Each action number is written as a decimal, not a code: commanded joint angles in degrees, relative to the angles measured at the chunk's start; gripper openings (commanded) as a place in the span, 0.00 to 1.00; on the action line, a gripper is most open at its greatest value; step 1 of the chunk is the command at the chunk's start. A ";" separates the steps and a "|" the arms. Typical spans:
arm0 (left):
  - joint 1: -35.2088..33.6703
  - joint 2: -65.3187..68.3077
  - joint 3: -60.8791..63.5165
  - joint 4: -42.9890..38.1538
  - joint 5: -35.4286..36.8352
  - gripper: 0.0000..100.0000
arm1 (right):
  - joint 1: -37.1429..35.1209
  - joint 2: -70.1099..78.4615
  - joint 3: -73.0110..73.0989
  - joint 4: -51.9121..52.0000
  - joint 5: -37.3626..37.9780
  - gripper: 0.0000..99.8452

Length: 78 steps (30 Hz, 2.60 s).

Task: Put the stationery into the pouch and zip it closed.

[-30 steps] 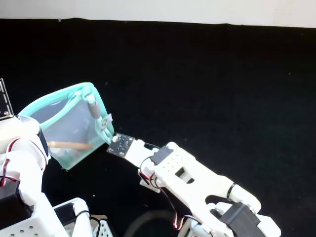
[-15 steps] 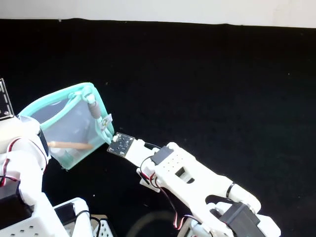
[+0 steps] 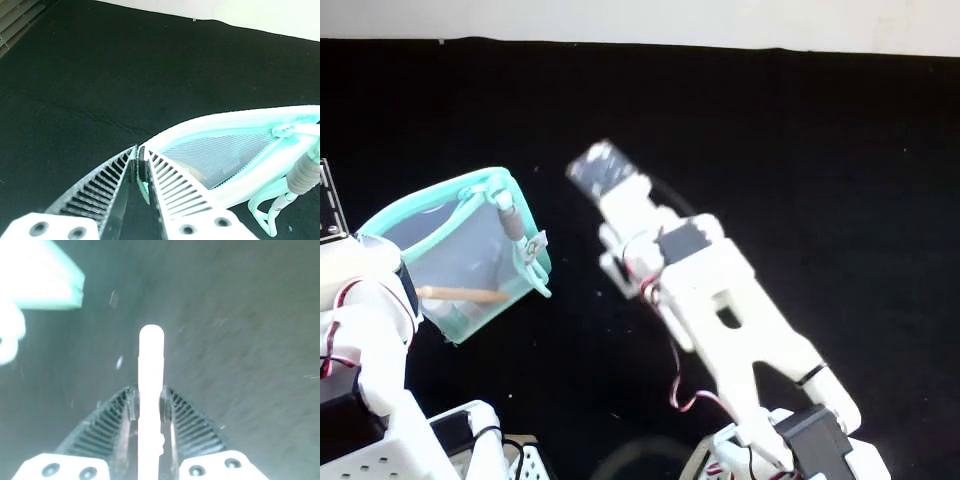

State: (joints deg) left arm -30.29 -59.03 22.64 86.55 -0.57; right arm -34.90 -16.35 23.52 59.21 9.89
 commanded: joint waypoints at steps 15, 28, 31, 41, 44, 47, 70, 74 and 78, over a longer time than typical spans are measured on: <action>-0.57 0.31 1.27 0.53 -0.18 0.01 | 3.03 -1.19 -31.60 0.57 -6.86 0.01; -0.48 0.31 1.27 0.53 -0.18 0.01 | 4.09 -1.19 -53.05 0.57 -17.67 0.01; -0.48 0.31 1.27 0.53 -0.18 0.01 | 4.00 -1.19 -56.84 0.66 -19.87 0.01; -0.31 0.40 1.27 0.53 -0.18 0.01 | -1.89 -0.66 -60.88 0.66 -26.55 0.01; -0.31 0.40 1.36 0.53 -0.18 0.01 | -5.67 -0.57 -60.97 0.22 -26.55 0.01; -0.31 0.40 2.15 0.26 -0.26 0.01 | -9.27 -0.48 -60.70 0.22 -26.46 0.01; 4.70 0.40 2.95 0.53 -2.29 0.01 | -18.95 8.31 -61.14 -9.27 -26.55 0.01; 4.70 0.04 2.95 0.53 -2.29 0.01 | -20.62 11.56 -61.14 -11.65 -26.37 0.01; 4.70 0.13 3.03 0.53 -2.29 0.01 | -21.49 14.46 -61.14 -13.05 -26.20 0.01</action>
State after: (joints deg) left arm -26.77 -59.12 23.78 86.46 -2.33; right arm -55.47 -2.37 -35.38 47.78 -16.04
